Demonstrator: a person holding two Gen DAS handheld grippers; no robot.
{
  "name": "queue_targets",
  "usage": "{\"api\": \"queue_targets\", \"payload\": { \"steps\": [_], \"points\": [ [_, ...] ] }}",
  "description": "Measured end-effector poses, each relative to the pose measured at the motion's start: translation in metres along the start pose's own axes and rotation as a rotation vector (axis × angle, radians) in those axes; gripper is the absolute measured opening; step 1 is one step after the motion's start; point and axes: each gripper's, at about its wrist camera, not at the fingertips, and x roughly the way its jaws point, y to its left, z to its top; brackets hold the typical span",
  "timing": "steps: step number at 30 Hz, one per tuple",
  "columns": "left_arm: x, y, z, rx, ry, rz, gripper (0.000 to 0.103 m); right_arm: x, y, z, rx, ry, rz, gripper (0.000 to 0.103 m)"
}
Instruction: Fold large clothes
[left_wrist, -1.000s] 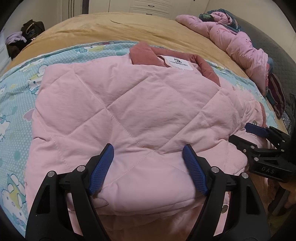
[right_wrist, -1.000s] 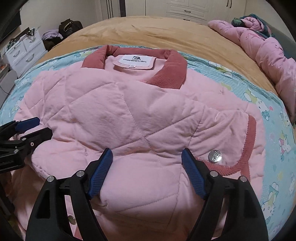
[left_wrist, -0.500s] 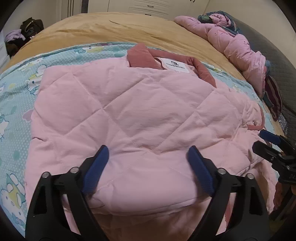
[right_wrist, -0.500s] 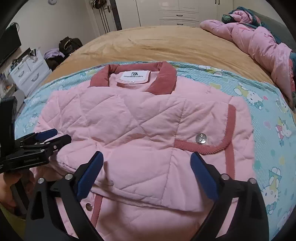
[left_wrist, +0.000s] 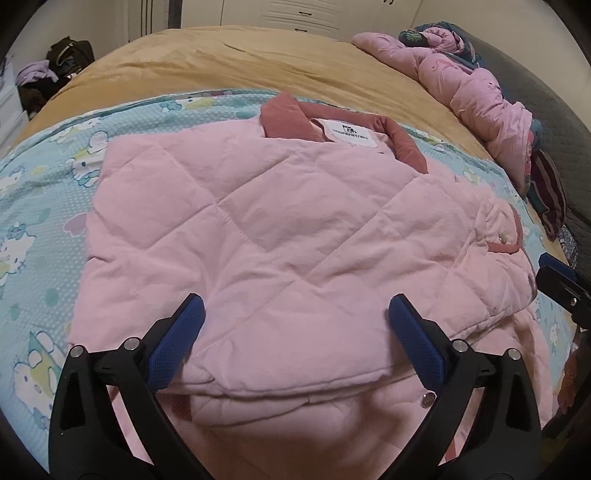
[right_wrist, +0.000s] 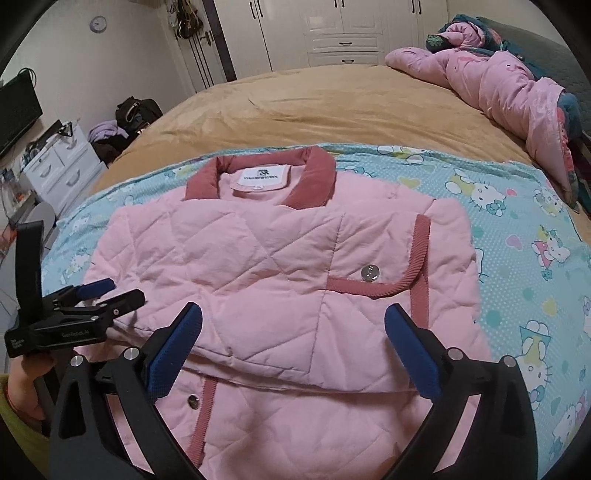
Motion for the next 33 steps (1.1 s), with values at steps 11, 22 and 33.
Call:
{"api": "queue_targets", "payload": {
  "steps": [11,22,33],
  "points": [
    [-0.027,-0.003,-0.003,-0.012,-0.029,0.003,0.094,-0.025,0.011,-0.001,-0.002,-0.037,0.025,0.099],
    [-0.06,-0.009,-0.005,-0.005,-0.082,0.0,0.094,-0.049,0.018,-0.002,-0.006,-0.07,0.039,0.099],
    [-0.11,-0.025,-0.013,0.032,-0.169,0.005,0.094,-0.094,0.028,-0.004,-0.022,-0.146,0.053,0.099]
  ]
}}
